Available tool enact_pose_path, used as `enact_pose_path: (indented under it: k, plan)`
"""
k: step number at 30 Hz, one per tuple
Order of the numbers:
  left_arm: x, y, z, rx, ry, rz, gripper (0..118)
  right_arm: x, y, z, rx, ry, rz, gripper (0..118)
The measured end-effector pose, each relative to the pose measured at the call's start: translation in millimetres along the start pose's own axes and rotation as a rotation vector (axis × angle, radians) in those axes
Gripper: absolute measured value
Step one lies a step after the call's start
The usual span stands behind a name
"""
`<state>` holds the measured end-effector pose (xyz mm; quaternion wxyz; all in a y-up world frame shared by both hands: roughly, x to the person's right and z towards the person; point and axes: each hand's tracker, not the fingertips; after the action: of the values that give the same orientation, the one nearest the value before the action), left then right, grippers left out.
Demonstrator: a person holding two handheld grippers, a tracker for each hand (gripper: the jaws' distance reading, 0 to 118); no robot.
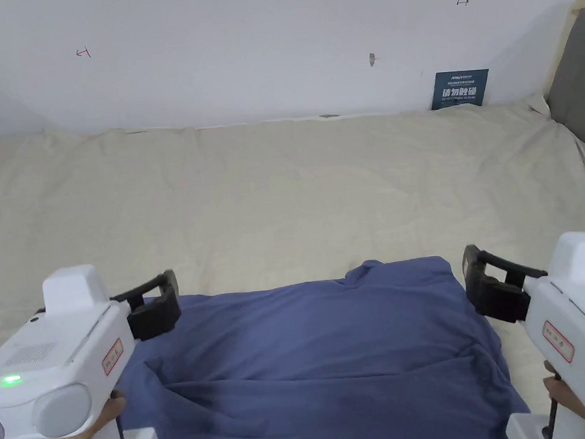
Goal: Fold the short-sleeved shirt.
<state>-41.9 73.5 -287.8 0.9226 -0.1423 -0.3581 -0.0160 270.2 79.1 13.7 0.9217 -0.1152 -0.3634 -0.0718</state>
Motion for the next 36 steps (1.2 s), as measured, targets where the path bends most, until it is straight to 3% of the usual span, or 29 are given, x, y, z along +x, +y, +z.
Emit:
enact_pose_path:
  k: [2,4,5,6,7,16,20,26,29,30,31,32,33,34,35,36]
  plan:
    - [9.1,7.5,7.5,0.082,-0.006,0.0,103,-11.6,9.4,10.6,0.069,-0.01,0.014,96]
    - [16.6,9.8,10.6,0.149,-0.001,-0.015,74,-19.6,13.0,18.4,0.128,-0.027,0.036,72]
    - [20.5,10.3,12.5,0.164,0.004,-0.033,49,-24.4,16.0,20.4,0.149,-0.037,0.054,49]
    - [24.4,10.1,13.3,0.169,0.01,-0.042,6,-28.1,17.0,22.0,0.161,-0.052,0.072,13]
    - [26.8,9.6,12.8,0.176,0.009,-0.053,1,-30.9,17.2,22.3,0.172,-0.067,0.087,2]
    - [14.4,12.9,-22.0,0.073,-0.027,-0.014,0,-33.6,26.1,3.6,0.156,-0.036,0.087,1]
    - [-19.0,11.4,-74.8,-0.116,-0.073,0.097,0,-35.2,27.5,-14.2,0.13,-0.036,0.092,1]
    - [-70.3,-6.9,-168.4,-0.325,-0.031,0.033,0,-35.1,22.4,-50.4,0.084,-0.049,0.11,1]
    - [-90.4,-21.8,-213.4,-0.416,0.012,-0.02,4,-33.4,16.9,-72.1,0.052,-0.062,0.111,1]
    - [-98.0,-27.4,-228.7,-0.472,0.012,-0.031,11,-33.0,15.1,-80.0,0.039,-0.067,0.115,2]
    - [-98.8,-32.4,-236.4,-0.492,0.012,-0.019,26,-32.6,13.7,-87.2,0.028,-0.071,0.118,1]
    - [-105.3,-39.8,-250.0,-0.534,0.013,-0.004,53,-31.8,11.5,-95.1,0.013,-0.074,0.118,1]
    - [-111.1,-47.4,-264.0,-0.592,0.018,0.0,87,-30.8,8.5,-102.7,0.002,-0.077,0.12,2]
    - [-114.6,-55.6,-274.1,-0.628,0.034,0.007,107,-30.3,6.9,-109.2,-0.009,-0.08,0.123,2]
    - [-114.4,-62.6,-281.6,-0.657,0.051,0.011,112,-29.9,5.3,-116.4,-0.021,-0.084,0.127,2]
    - [-117.1,-70.3,-290.3,-0.682,0.066,0.002,109,-29.3,3.4,-123.1,-0.029,-0.088,0.131,2]
